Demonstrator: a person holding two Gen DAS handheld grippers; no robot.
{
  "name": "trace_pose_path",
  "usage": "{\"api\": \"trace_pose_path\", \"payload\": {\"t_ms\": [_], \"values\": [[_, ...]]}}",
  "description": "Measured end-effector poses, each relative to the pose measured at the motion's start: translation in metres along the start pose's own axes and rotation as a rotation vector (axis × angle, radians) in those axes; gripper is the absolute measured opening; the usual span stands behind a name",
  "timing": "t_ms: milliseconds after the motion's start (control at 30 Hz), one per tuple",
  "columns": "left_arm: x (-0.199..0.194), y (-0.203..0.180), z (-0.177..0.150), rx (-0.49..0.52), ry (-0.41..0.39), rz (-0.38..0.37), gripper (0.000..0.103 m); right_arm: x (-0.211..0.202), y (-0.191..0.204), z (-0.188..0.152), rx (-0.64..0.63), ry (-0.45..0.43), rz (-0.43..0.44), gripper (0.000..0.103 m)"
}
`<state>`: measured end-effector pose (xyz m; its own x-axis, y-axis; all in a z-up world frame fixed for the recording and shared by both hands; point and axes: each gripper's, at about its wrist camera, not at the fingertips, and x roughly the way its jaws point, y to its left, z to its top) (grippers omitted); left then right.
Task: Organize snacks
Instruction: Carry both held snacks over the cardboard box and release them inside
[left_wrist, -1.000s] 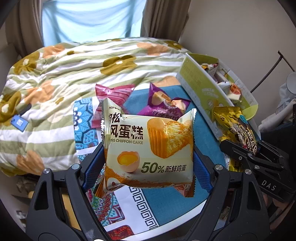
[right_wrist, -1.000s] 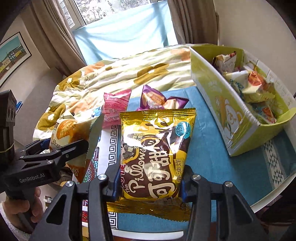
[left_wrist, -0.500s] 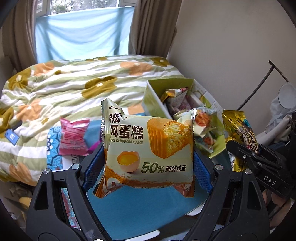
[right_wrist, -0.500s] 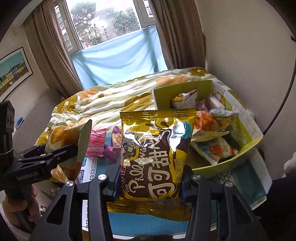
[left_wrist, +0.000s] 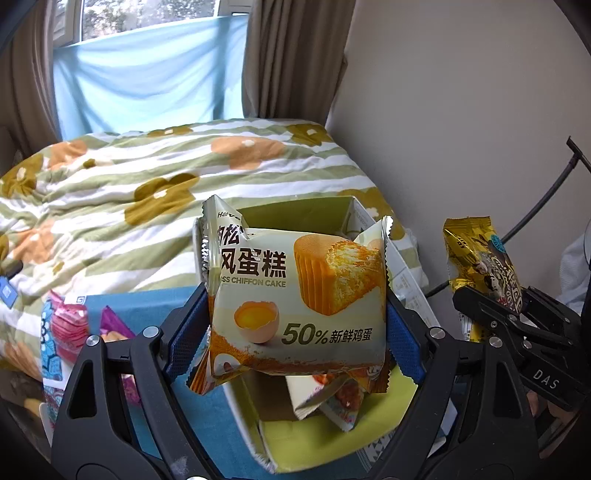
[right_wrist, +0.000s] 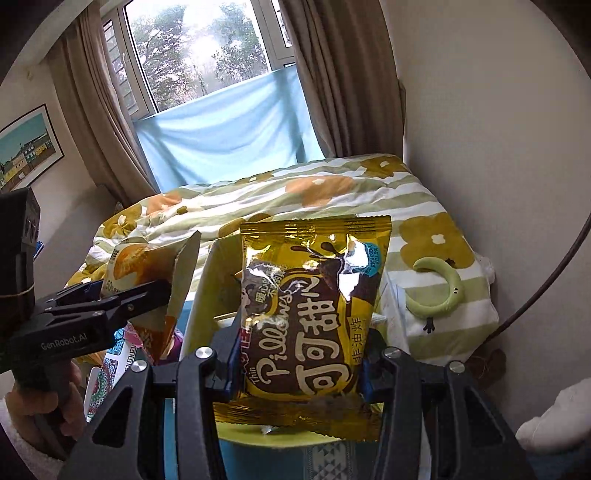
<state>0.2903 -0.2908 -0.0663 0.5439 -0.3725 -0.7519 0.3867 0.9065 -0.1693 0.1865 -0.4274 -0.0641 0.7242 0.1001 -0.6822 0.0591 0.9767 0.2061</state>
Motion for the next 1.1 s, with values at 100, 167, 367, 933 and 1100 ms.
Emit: {"api": "trace_pose_path", "payload": {"t_ms": [100,167,367,933,1100], "values": [[0.024,-0.009,0.014,-0.013,0.022,0.017,0.086,0.011,-0.019,0.015,-0.017,0.011,0.020,0.044],[0.038,-0.013,0.021,-0.013,0.015,0.042,0.096,0.018,-0.027,0.023,-0.019,0.016,0.034,0.044],[0.055,-0.005,0.018,-0.032,0.054,0.088,0.102,0.040,-0.039,0.031,-0.015,0.038,0.057,0.044],[0.006,0.045,-0.035,-0.159,0.062,0.124,0.102,0.083,-0.032,0.052,-0.074,0.130,0.124,0.044],[0.005,0.054,-0.038,-0.168,0.067,0.129,0.102,0.113,-0.028,0.065,-0.087,0.160,0.108,0.045]]}}
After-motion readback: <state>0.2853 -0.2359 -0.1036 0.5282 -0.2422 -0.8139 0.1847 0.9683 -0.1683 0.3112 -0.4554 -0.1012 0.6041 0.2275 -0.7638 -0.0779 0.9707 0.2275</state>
